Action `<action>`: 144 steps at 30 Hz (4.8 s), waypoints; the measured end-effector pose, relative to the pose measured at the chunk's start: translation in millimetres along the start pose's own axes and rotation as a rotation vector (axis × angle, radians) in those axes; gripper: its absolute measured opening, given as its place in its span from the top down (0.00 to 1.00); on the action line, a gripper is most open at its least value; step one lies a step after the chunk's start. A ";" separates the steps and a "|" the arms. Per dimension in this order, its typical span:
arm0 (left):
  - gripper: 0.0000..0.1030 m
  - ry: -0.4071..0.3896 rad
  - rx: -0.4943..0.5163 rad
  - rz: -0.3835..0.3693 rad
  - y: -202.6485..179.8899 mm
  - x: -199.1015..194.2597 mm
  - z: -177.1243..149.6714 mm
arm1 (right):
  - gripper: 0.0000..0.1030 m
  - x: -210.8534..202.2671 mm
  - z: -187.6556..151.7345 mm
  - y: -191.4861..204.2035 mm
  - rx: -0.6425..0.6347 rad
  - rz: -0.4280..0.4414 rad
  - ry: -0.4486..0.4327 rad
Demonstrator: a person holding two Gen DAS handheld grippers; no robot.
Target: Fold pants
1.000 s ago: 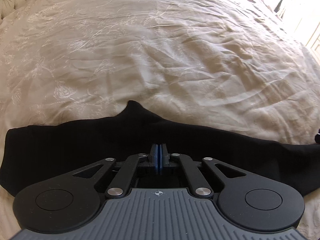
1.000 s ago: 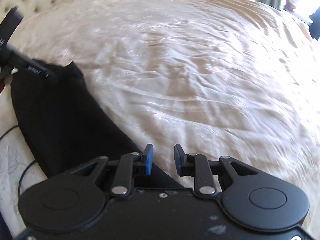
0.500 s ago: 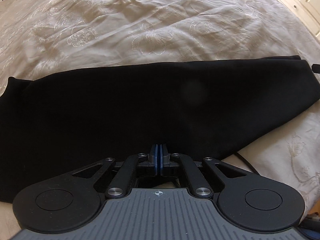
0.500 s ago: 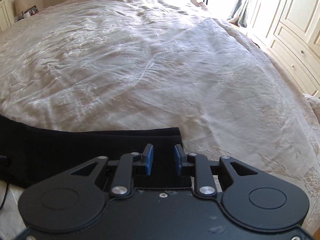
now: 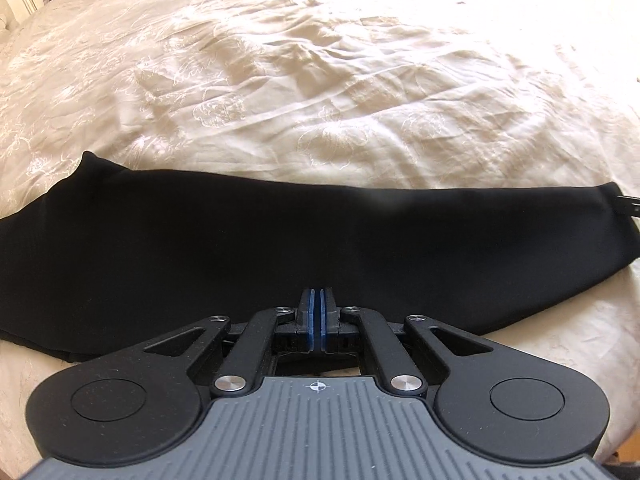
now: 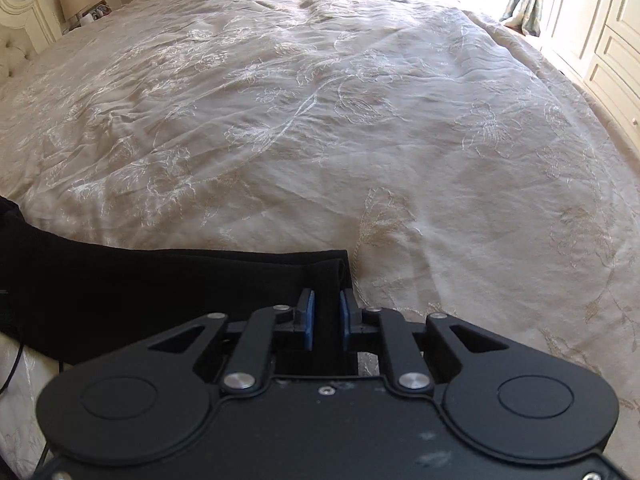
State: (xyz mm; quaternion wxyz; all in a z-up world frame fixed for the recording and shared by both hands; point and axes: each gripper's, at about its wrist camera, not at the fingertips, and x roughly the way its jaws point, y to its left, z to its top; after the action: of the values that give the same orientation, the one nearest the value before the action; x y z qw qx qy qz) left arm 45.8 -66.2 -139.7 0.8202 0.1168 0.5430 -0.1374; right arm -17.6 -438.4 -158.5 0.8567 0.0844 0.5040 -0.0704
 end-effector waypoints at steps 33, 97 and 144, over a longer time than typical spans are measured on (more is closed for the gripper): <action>0.97 0.220 0.008 -0.104 -128.2 87.6 36.4 | 0.53 24.4 -12.9 -70.9 0.213 0.366 0.169; 0.95 0.081 0.009 -0.262 129.4 32.7 25.9 | 0.91 -47.3 41.2 241.6 0.314 0.427 0.023; 0.95 0.120 -0.041 -0.197 94.6 38.4 5.1 | 0.97 2.8 -11.2 228.6 0.133 0.213 0.055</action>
State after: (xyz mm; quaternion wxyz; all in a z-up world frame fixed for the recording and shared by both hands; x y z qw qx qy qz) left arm 97.8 16.7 -169.1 0.7709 0.0543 0.6027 -0.1988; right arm 21.3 -213.0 -149.4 0.8377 0.1962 0.5096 -0.0100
